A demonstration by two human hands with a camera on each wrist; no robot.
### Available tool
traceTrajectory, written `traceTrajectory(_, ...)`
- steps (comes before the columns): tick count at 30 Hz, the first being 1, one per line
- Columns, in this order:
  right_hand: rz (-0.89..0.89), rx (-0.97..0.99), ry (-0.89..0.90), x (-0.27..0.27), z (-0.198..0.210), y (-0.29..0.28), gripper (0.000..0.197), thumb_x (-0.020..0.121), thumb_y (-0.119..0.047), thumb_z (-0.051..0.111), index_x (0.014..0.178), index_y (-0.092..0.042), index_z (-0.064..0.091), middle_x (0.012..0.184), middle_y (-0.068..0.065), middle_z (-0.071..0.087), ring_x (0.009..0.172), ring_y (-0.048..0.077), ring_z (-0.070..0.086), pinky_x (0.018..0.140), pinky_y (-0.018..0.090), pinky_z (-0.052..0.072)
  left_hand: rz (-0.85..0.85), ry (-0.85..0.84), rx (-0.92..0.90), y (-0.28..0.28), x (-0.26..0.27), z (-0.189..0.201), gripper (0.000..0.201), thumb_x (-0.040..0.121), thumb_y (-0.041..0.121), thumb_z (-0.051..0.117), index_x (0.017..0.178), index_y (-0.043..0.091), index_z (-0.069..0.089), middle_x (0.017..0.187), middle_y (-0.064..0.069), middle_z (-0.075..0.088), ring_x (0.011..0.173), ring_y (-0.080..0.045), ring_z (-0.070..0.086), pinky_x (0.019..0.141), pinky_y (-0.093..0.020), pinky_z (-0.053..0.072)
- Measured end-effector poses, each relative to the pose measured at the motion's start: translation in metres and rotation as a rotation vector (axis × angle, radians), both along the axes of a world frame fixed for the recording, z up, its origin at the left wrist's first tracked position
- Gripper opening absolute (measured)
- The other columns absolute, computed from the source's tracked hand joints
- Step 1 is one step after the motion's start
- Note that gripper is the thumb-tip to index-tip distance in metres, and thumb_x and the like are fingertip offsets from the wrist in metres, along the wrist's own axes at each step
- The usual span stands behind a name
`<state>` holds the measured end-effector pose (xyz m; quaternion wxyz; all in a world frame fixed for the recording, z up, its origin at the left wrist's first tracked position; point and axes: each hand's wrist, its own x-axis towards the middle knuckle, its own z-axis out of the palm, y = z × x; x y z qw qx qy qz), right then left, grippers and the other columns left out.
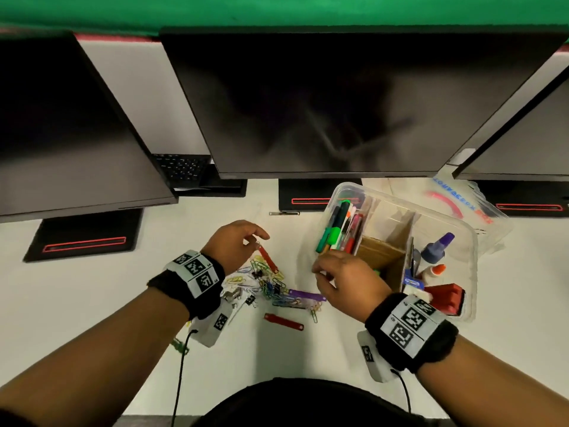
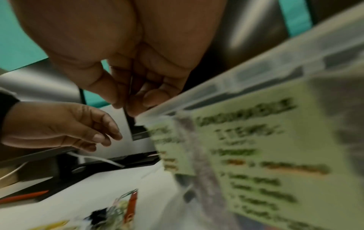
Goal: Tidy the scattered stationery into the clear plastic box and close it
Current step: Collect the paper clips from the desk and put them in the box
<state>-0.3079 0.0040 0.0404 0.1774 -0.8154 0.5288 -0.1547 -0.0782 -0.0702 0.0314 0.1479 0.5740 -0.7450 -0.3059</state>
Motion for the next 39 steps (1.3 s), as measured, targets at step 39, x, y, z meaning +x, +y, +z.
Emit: traceTrajectory(39, 0.169, 0.384, 0.130, 0.067, -0.082, 0.013, 0.023, 0.090, -0.017, 0.048, 0.112, -0.011, 0.056, 0.115, 0.008, 0.054, 0.103, 0.025, 0.055, 0.089, 0.031, 0.044, 0.020, -0.462, 0.336, 0.030, 0.084, -0.087, 0.028, 0.088, 0.014, 0.050, 0.116, 0.015, 0.053, 0.122, -0.009, 0.054, 0.110, -0.025, 0.053, 0.089, -0.030, 0.042)
